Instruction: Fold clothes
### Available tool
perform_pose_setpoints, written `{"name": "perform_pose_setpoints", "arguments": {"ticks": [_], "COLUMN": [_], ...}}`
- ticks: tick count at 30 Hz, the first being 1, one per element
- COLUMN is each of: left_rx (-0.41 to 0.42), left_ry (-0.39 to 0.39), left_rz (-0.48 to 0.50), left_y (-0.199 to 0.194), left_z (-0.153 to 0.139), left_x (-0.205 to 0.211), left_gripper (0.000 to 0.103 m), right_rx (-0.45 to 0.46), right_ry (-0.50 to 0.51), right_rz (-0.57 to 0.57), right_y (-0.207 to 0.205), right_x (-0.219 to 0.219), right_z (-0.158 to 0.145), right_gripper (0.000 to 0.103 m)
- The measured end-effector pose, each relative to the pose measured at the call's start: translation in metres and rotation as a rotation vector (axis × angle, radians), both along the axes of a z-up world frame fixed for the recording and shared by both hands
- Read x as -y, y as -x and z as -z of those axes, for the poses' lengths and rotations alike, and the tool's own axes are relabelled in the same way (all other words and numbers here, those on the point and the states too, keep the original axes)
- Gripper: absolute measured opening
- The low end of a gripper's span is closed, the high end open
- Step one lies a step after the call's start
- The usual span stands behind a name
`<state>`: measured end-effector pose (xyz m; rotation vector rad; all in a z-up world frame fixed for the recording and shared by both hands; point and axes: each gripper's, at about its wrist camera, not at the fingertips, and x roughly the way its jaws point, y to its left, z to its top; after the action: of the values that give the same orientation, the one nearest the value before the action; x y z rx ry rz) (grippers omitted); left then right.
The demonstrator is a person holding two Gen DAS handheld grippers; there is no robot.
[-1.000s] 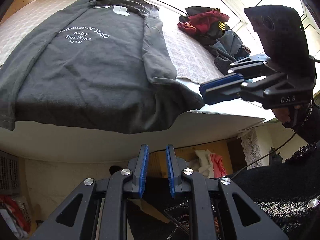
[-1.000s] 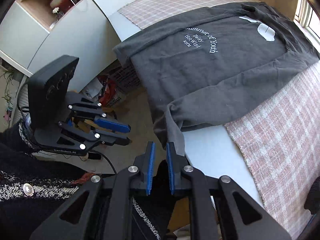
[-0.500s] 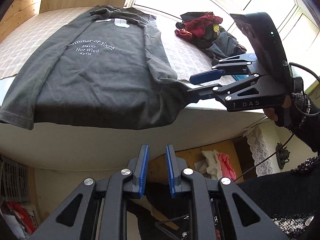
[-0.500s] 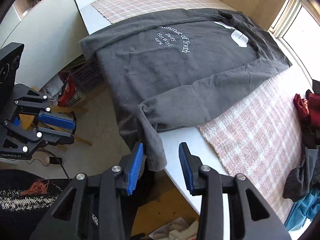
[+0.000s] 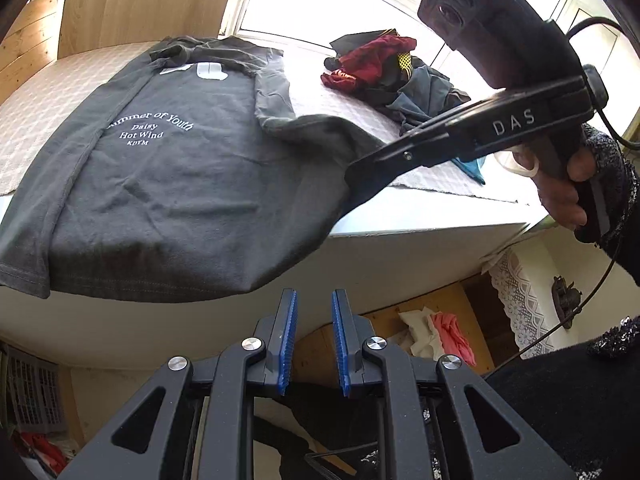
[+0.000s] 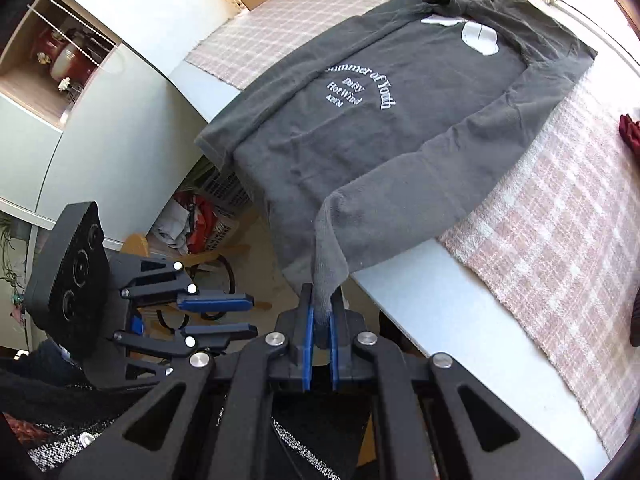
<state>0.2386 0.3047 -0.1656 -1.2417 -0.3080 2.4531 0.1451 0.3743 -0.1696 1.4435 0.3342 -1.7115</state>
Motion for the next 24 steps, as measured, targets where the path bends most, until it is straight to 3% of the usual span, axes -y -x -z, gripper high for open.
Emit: {"name": "perform_pose_setpoints", "arguments": {"ticks": [7,12,15,17,24], "left_rx": [-0.086,-0.072,-0.049,-0.035,0.018], "left_ry": [-0.001,-0.055,-0.061,-0.062,-0.066], "left_rz": [-0.116,-0.203,-0.233,-0.252,-0.303], "left_y": [0.016,0.025,0.03,0.029,0.026], "left_z": [-0.007,0.001,0.009,0.013,0.024], "left_x": [-0.005,0.018,0.029,0.035,0.045], "left_gripper": [0.016,0.015,0.003,0.0,0.0], "right_rx": [-0.109,-0.108,-0.109,-0.128,-0.141], "right_ry": [0.02,0.057,0.064,0.057,0.038], "right_rz": [-0.005,-0.001,-0.016,-0.033,-0.104], "right_y": [-0.006,-0.003,-0.003,-0.003,0.003], "right_x": [0.033,0.053,0.064,0.071,0.08], "right_z": [-0.02,-0.017,-0.014,-0.013,-0.011], "right_gripper": [0.006,0.006,0.009,0.01,0.013]}}
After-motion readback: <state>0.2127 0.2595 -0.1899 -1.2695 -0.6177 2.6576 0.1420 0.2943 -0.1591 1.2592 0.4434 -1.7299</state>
